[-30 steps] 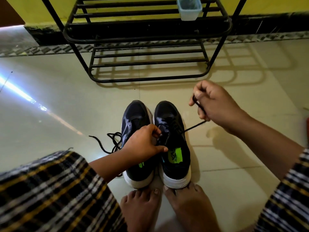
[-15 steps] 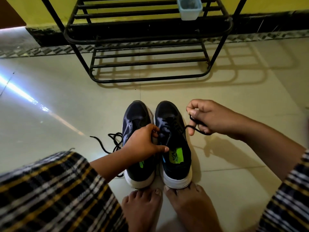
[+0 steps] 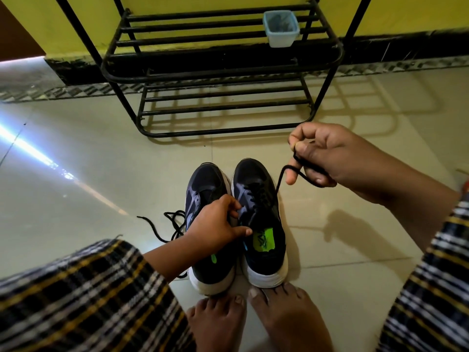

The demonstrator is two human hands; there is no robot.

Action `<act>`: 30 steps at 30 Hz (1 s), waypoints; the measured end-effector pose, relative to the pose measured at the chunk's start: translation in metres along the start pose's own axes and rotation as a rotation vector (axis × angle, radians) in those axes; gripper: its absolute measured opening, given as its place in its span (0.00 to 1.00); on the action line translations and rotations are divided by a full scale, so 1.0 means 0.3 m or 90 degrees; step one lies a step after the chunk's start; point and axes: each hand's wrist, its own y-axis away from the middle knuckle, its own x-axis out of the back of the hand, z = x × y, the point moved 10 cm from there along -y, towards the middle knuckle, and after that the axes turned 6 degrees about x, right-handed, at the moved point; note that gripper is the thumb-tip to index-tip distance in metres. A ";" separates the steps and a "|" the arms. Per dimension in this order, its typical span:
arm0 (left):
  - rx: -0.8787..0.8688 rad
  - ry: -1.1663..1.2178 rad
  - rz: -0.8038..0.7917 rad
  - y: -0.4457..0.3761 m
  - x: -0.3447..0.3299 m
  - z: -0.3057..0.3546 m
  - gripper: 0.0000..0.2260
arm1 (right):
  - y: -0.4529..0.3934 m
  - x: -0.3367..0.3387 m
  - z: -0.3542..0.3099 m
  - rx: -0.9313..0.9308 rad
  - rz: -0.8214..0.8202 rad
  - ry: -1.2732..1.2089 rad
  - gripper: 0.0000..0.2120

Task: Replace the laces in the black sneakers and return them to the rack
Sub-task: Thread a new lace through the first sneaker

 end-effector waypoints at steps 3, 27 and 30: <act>-0.030 -0.012 0.015 0.007 0.012 0.024 0.13 | -0.017 0.072 0.062 -0.012 0.097 0.256 0.06; 0.112 0.442 -0.060 0.014 -0.037 0.047 0.09 | 0.012 -0.187 0.452 -0.246 0.148 -0.308 0.10; 0.128 0.402 -0.056 0.010 -0.031 0.023 0.11 | 0.018 -0.194 0.459 -0.239 0.131 -0.285 0.11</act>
